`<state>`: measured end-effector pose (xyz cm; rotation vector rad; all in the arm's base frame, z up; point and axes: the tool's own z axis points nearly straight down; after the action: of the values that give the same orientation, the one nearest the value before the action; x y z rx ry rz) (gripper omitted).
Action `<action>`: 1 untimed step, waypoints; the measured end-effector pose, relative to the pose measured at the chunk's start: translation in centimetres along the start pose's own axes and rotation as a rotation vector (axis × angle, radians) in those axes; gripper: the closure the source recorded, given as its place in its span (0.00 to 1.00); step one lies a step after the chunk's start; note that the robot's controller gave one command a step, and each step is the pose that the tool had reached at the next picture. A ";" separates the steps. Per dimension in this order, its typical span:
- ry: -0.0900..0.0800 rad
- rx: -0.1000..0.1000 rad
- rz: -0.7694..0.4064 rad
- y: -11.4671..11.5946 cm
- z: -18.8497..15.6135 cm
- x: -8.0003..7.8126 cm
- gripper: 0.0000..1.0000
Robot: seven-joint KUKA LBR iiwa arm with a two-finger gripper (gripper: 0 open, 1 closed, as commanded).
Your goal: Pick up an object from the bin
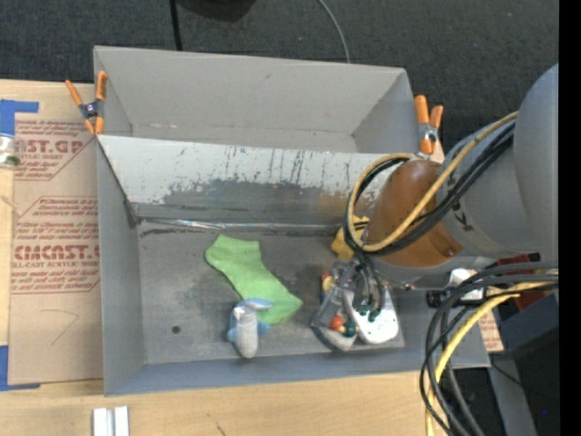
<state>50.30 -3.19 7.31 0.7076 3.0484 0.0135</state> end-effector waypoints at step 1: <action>0.000 0.000 0.000 0.0 0.0 0.0 1.00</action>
Offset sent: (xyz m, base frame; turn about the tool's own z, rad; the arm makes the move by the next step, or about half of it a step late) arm 0.0000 0.0001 0.0052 0.0000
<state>50.30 -3.19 7.31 0.7076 3.0484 0.0134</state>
